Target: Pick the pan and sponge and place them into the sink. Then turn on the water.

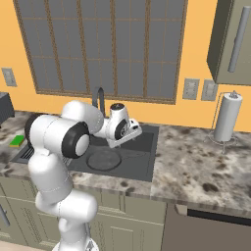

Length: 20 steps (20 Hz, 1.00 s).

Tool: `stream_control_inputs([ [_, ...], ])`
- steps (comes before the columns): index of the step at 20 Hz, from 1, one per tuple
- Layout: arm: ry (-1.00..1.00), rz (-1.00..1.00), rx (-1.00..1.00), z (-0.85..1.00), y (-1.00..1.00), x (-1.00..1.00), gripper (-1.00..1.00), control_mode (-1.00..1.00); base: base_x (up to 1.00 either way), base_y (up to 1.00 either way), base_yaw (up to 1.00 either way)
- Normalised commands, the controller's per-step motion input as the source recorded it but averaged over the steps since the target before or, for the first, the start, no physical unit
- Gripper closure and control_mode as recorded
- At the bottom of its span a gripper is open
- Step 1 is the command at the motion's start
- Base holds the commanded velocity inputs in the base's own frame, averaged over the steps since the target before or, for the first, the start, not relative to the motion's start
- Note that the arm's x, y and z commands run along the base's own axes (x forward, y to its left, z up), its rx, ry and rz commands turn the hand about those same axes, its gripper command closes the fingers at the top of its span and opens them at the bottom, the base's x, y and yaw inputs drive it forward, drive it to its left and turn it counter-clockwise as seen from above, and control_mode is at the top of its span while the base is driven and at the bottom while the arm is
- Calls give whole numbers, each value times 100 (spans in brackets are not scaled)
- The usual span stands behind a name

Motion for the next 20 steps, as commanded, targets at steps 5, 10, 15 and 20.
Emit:
stream_control_inputs([
  [5, 0, -17, 8, 5, 6, -29, -100, -100, 0, 0, 0],
  [10, 0, -9, 4, -14, 34, -32, -100, -100, 0, 0, 0],
  [15, -5, -13, 4, 7, 23, -26, -100, -100, 0, 0, 0],
  [20, -3, -19, 6, 19, 3, -20, -100, -100, 0, 0, 0],
])
